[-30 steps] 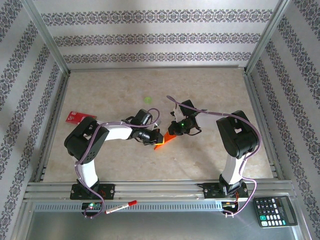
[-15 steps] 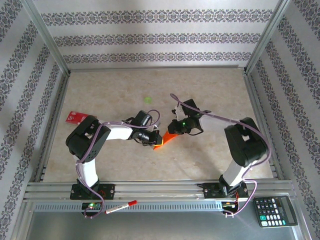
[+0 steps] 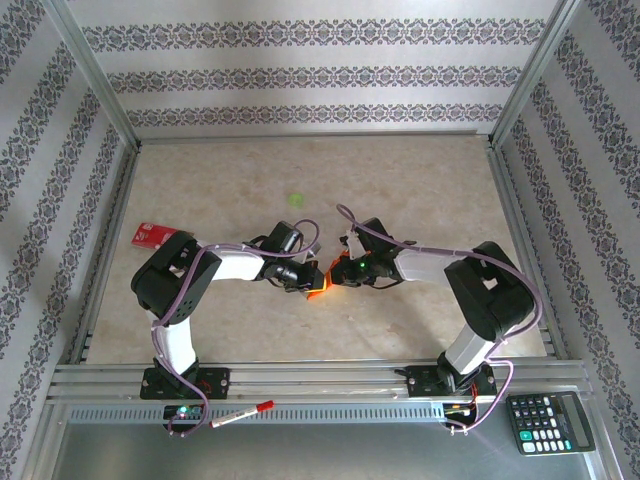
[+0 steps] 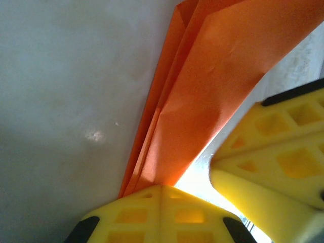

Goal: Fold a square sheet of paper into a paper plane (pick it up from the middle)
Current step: Fold the wing for the fifth time at the center of the table.

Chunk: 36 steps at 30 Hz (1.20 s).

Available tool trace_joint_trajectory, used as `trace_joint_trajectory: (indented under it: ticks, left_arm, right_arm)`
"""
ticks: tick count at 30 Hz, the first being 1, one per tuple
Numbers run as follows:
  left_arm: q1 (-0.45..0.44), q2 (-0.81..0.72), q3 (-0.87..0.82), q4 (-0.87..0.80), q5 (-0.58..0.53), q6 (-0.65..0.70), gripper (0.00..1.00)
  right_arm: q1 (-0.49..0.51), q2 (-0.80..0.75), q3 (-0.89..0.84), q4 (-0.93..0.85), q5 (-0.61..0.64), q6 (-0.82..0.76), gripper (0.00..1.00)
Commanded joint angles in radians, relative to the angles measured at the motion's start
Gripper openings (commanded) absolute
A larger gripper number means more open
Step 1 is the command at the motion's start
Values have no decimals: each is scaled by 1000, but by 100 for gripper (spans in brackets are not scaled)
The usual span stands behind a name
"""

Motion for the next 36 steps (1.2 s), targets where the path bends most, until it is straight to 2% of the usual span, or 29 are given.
trace_joint_trajectory:
  ticks: [1, 12, 17, 23, 30, 36]
  left_arm:
    - [14, 40, -46, -118, -87, 24, 0]
    - [18, 61, -73, -202, -163, 105, 0]
    - [23, 53, -91, -205, -170, 114, 0]
    - [24, 41, -97, -200, -171, 110, 0]
    - [24, 22, -101, -203, -171, 104, 0]
    - [23, 9, -98, -208, -162, 102, 0]
  right_arm:
    - [-20, 41, 13, 18, 16, -7, 4]
    - [-174, 65, 4, -5, 7, -44, 3]
    - [-249, 82, 24, -87, 83, -38, 1]
    - [-356, 82, -5, -72, 137, 29, 0]
    - [-362, 102, 12, -51, 195, 140, 0]
    - [-380, 24, -33, 11, 274, 248, 0]
